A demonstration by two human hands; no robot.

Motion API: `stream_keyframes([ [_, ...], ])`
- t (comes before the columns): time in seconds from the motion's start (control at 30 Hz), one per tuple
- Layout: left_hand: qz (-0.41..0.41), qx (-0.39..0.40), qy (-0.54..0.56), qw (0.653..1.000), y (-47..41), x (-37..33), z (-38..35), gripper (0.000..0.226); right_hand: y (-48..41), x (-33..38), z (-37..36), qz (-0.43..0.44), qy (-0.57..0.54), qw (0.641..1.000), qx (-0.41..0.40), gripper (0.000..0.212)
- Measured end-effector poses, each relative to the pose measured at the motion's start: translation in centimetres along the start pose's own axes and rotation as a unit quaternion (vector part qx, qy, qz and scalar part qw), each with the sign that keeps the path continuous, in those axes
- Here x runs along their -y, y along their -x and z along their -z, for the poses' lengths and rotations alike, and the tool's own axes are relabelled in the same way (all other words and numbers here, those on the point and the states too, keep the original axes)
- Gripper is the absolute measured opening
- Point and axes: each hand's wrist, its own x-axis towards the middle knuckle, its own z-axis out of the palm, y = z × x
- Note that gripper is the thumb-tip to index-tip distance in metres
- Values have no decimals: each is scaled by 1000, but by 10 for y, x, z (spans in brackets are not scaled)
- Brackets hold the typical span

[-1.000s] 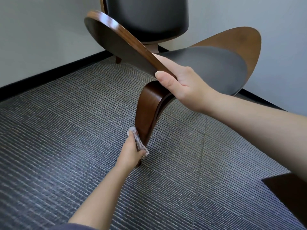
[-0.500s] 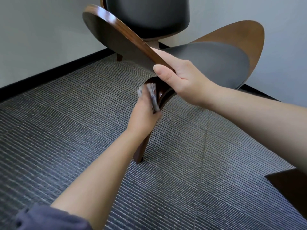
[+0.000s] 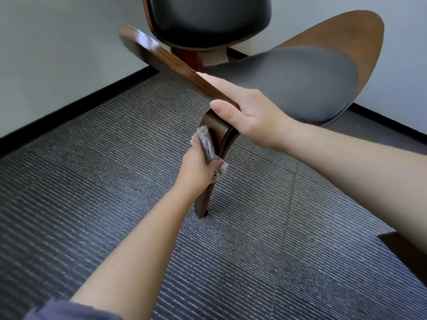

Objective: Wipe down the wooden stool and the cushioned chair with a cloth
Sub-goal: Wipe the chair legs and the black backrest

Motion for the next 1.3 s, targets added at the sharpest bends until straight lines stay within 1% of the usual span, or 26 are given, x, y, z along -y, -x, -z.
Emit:
stream_keyframes([
  [0.03,5,-2,22,1000,10,-3,5,68,0,0,1,1,-2,1000,6,50],
  [0.17,18,7,65,998,60,-29,37,69,0,5,9,-20,-3,999,47,53],
  [0.23,36,23,87,995,87,-51,57,72,0,13,16,-71,27,993,88,55],
  [0.3,55,41,103,992,113,-76,79,74,0,26,26,-162,47,973,159,56],
  [0.33,61,49,107,991,125,-91,92,74,2,36,30,-214,29,958,188,57],
  [0.37,67,53,115,990,135,-105,105,73,4,47,35,-262,-10,945,196,58],
  [0.4,76,56,124,988,143,-120,118,72,6,61,41,-306,-66,932,183,60],
  [0.47,90,61,148,983,154,-150,147,70,7,90,56,-373,-186,902,113,63],
  [0.5,93,65,159,981,156,-166,163,69,6,105,65,-397,-234,883,89,64],
  [0.53,96,71,163,979,157,-182,177,67,4,117,74,-420,-278,860,85,63],
  [0.57,98,78,167,978,156,-198,190,65,1,128,84,-445,-328,827,98,59],
  [0.6,99,84,171,977,154,-214,203,61,-2,137,95,-471,-388,782,127,55],
  [0.67,99,101,187,972,148,-243,223,53,-8,149,115,-506,-502,678,180,48],
  [0.7,98,111,193,970,143,-255,230,50,-10,151,125,-507,-532,650,192,48],
  [0.77,95,129,192,968,133,-274,241,47,-17,151,143,-499,-556,637,190,46],
  [0.97,106,158,174,966,81,-304,243,31,-42,124,179,-478,-607,619,141,23],
  [1.0,122,161,183,962,69,-307,240,29,-49,115,184,-477,-613,617,127,19],
  [1.07,181,153,217,947,41,-314,234,24,-66,97,193,-479,-622,612,94,14],
  [1.13,221,143,215,941,8,-320,225,22,-84,77,203,-485,-614,619,66,13],
  [1.23,225,103,141,959,-43,-322,212,10,-111,50,213,-501,-593,630,28,14],
  [1.27,225,91,137,960,-59,-322,208,7,-120,41,215,-502,-596,626,16,16],
  [1.3,228,88,137,960,-75,-320,205,6,-128,32,217,-503,-608,615,6,19],
])
